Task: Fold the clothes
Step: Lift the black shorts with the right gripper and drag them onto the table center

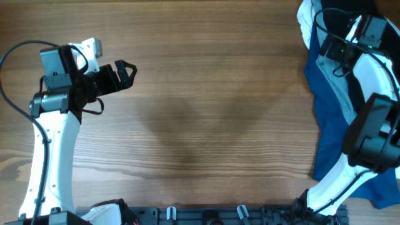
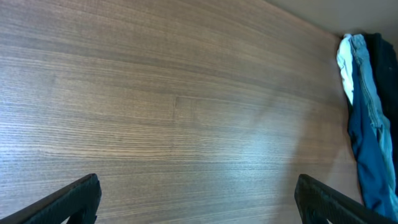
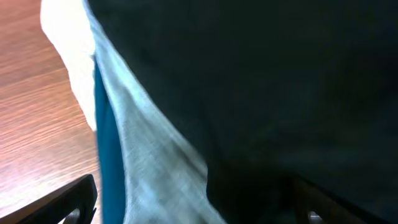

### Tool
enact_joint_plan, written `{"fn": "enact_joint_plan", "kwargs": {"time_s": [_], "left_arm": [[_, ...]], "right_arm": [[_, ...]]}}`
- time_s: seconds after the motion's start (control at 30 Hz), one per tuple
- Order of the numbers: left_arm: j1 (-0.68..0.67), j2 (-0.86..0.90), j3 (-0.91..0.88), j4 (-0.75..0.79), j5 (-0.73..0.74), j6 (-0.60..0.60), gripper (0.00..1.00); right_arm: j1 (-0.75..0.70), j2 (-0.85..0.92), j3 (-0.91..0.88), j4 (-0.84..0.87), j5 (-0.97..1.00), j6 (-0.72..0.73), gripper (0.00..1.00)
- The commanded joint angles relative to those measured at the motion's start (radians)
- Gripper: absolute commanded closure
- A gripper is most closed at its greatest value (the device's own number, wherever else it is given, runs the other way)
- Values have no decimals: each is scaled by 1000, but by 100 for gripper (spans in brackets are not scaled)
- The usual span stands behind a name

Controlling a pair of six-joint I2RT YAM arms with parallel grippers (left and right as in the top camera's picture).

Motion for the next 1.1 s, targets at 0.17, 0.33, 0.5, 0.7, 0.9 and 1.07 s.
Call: {"fn": "enact_joint_plan", "kwargs": {"time_s": [0.17,0.33,0.5,0.7,0.9,1.07], "left_arm": [[5,8,18,-5,-22,-2,0],[5,8,18,-3,-26,-2,0],[5,8,18,-3,-26,-2,0],[8,7,18,4,-130,-3,0],[48,7,18,49,-153,-45,0],[69,7,18,94,-154,-56,0]], "right_arm": [[-34,64,2,104,101,40,9],[-47,80,2,107,115,12,51],[-48,86,2,103,118,-3,96],[-42,-2,14,32,70,73,96],[28,-252,14,-108,-24,94,96],[181,-346,14,-193,-117,93,96]]}}
